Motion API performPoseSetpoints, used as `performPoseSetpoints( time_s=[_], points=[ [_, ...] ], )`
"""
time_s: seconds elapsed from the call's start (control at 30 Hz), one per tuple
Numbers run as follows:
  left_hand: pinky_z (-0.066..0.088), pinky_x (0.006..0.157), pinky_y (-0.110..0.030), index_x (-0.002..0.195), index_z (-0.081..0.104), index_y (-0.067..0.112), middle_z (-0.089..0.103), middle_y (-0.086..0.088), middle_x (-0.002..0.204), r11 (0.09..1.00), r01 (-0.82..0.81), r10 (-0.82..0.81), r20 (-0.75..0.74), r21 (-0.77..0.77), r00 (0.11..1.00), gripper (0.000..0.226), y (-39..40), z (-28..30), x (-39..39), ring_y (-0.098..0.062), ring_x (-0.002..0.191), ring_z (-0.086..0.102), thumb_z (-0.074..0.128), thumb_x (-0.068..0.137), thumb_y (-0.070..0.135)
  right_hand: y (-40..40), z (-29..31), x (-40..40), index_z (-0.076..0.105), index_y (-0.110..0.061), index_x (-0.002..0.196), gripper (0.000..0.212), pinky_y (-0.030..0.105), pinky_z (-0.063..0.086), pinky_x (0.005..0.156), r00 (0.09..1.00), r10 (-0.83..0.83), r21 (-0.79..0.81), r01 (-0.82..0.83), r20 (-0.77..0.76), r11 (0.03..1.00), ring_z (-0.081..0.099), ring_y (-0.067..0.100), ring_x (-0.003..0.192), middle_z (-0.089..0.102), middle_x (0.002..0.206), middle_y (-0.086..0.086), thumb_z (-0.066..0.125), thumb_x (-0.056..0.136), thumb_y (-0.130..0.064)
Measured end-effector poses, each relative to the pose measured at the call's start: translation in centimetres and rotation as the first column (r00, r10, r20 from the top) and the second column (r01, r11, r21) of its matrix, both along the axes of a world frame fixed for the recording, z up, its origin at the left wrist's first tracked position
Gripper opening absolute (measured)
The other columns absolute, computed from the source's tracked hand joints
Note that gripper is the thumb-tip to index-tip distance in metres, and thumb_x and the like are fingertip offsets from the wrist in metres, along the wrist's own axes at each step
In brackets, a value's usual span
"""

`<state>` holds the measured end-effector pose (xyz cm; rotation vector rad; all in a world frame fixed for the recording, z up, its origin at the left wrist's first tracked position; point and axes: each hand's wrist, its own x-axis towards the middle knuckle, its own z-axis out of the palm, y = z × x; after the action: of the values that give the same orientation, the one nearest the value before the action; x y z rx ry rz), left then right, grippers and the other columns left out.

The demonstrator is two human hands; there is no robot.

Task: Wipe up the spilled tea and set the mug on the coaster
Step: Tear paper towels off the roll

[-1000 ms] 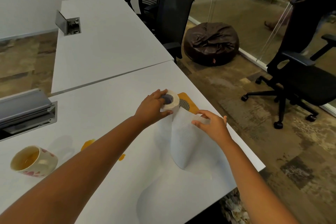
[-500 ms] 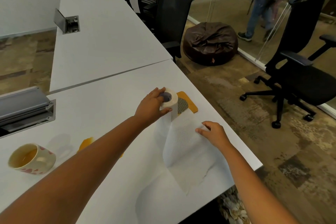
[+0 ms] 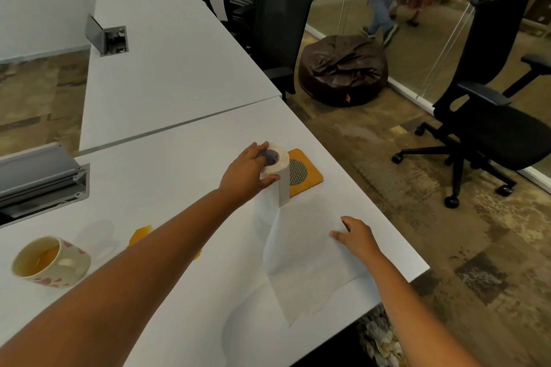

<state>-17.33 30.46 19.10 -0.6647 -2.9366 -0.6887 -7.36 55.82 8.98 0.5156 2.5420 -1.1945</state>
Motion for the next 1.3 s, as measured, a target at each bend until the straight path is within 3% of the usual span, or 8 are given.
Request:
performPoseSetpoints(
  time_s=[0.2, 0.3, 0.4, 0.8, 0.9, 1.03, 1.17, 1.3],
  points=[
    [0.028, 0.109, -0.037, 0.129, 0.049, 0.017, 0.032, -0.002, 0.150, 1.000, 0.002, -0.002, 0.007, 0.012, 1.000, 0.053, 0.1, -0.1, -0.1, -0.023, 0.140, 0.024, 0.062, 0.082, 0.038, 0.6, -0.2, 0.0, 0.057, 0.000, 0.116, 0.039, 0.027, 0.040, 0.083, 0.996, -0.073, 0.020, 0.074, -0.045, 0.997, 0.055, 0.031, 0.111, 0.058, 0.107, 0.012, 0.066, 0.085, -0.022],
    [0.028, 0.109, -0.037, 0.130, 0.048, 0.016, 0.032, -0.002, 0.150, 1.000, 0.002, -0.002, 0.012, 0.018, 1.000, 0.054, -0.1, -0.2, -0.2, -0.023, 0.140, 0.023, 0.061, 0.082, 0.038, 0.9, -0.5, 0.6, 0.056, -0.018, 0.084, 0.010, 0.021, 0.034, 0.068, 0.996, -0.077, 0.046, 0.079, -0.039, 0.996, 0.044, 0.016, 0.089, 0.047, 0.083, -0.003, 0.066, 0.085, -0.021],
    [0.027, 0.110, -0.037, 0.130, 0.048, 0.016, 0.031, -0.002, 0.151, 1.000, 0.007, -0.007, 0.003, 0.018, 1.000, 0.054, 0.0, -0.3, -0.1, -0.023, 0.140, 0.023, 0.061, 0.083, 0.039, 0.9, -0.9, 1.1, 0.030, -0.033, 0.063, 0.044, 0.014, 0.025, 0.051, 0.993, -0.074, 0.061, 0.080, -0.088, 0.995, 0.035, 0.005, 0.065, 0.027, 0.065, -0.017, 0.067, 0.084, -0.020],
    [0.027, 0.110, -0.037, 0.130, 0.047, 0.016, 0.031, -0.003, 0.150, 0.999, 0.001, -0.001, 0.004, 0.035, 1.000, 0.053, -0.1, -0.3, 0.0, -0.024, 0.140, 0.023, 0.060, 0.083, 0.038, 1.8, -2.4, 2.4, 0.032, -0.031, 0.056, 0.047, 0.014, 0.025, 0.045, 0.988, -0.114, 0.090, 0.124, -0.108, 0.988, 0.034, -0.002, 0.054, 0.034, 0.057, -0.015, 0.068, 0.083, -0.018],
    [0.027, 0.110, -0.037, 0.129, 0.048, 0.017, 0.032, -0.004, 0.150, 0.999, 0.002, -0.002, -0.008, 0.035, 1.000, 0.052, -0.1, -0.3, 0.0, -0.025, 0.140, 0.024, 0.060, 0.083, 0.038, 1.4, -2.1, 2.8, 0.058, -0.023, 0.076, 0.013, 0.015, 0.043, 0.061, 0.991, -0.119, 0.058, 0.123, -0.061, 0.991, 0.057, 0.016, 0.075, 0.059, 0.077, -0.008, 0.069, 0.082, -0.021],
    [0.027, 0.110, -0.037, 0.129, 0.048, 0.016, 0.032, -0.003, 0.150, 1.000, -0.002, 0.002, -0.011, 0.031, 1.000, 0.052, 0.0, -0.3, 0.1, -0.025, 0.140, 0.023, 0.060, 0.084, 0.037, 0.5, -1.0, 2.6, 0.035, -0.014, 0.139, 0.073, 0.042, 0.041, 0.102, 0.980, -0.196, 0.011, 0.196, -0.033, 0.980, 0.041, 0.032, 0.128, 0.040, 0.140, 0.013, 0.073, 0.078, -0.030],
    [0.027, 0.110, -0.037, 0.129, 0.048, 0.014, 0.030, -0.003, 0.151, 1.000, -0.011, 0.011, -0.014, 0.008, 1.000, 0.052, 0.4, -0.2, 0.3, -0.024, 0.141, 0.021, 0.059, 0.084, 0.038, -2.0, 0.3, 1.3, 0.043, -0.020, 0.134, 0.063, 0.043, 0.043, 0.098, 0.975, -0.098, 0.213, 0.140, -0.198, 0.967, 0.039, 0.029, 0.125, 0.039, 0.139, 0.011, 0.069, 0.080, -0.036],
    [0.026, 0.111, -0.037, 0.129, 0.047, 0.015, 0.030, -0.004, 0.151, 0.999, -0.027, 0.027, -0.005, 0.024, 1.000, 0.050, 1.1, 0.1, 0.4, -0.025, 0.141, 0.020, 0.059, 0.085, 0.036, -6.1, 1.2, -0.4, 0.056, -0.022, 0.121, 0.036, 0.031, 0.050, 0.085, 0.967, 0.053, 0.150, -0.015, -0.249, 0.989, 0.058, 0.021, 0.103, 0.053, 0.121, 0.009, 0.062, 0.086, -0.031]
  ],
)
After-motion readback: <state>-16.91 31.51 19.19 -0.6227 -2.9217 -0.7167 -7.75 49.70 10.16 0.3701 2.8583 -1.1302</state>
